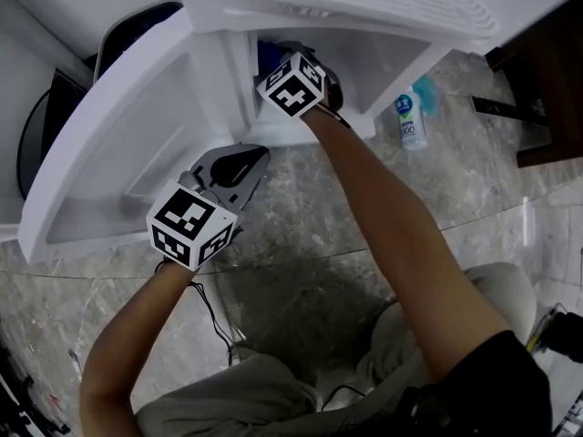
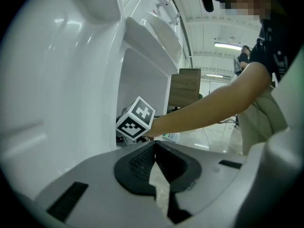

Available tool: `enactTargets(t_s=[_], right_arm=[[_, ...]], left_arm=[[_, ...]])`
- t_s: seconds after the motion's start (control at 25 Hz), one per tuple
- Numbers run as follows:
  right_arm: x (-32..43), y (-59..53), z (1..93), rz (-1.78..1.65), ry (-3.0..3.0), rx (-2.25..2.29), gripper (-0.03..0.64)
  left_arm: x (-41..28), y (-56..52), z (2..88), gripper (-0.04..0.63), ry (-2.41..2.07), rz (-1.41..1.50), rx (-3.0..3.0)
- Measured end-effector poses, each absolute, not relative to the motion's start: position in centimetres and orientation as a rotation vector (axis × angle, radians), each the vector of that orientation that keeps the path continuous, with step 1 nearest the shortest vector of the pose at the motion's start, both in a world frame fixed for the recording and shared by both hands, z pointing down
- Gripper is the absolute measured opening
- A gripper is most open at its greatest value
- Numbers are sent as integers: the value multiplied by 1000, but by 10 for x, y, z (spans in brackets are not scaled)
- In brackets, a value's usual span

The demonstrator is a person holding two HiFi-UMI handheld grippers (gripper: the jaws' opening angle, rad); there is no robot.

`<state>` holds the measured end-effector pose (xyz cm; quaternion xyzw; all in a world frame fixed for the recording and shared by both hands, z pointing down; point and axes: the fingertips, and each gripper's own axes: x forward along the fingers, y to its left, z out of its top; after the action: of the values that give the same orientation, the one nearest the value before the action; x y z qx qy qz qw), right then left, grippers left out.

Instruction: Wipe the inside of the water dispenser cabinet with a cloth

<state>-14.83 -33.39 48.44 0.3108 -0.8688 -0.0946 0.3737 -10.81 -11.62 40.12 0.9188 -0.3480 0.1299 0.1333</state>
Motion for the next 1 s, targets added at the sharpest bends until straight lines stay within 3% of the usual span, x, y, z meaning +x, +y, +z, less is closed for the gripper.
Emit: enactTargets(t_s=[0.2,0.36,0.64,1.0], right_arm=[[-141,-315,463,80,-2444,956,153],[-131,-313,394,224,-2719,1157,153],[-133,-291,253,-227,-3046,1325,150],[-138,-318,252,-372,-2953,1382,150]], left_arm=[[-107,-137,387,8,-1065,332,2654],[-97,-153,381,8,-1084,271,2617],[-81,-160,376,8,-1068,227,2587],[-77,-146,386,8,-1035,246,2560]])
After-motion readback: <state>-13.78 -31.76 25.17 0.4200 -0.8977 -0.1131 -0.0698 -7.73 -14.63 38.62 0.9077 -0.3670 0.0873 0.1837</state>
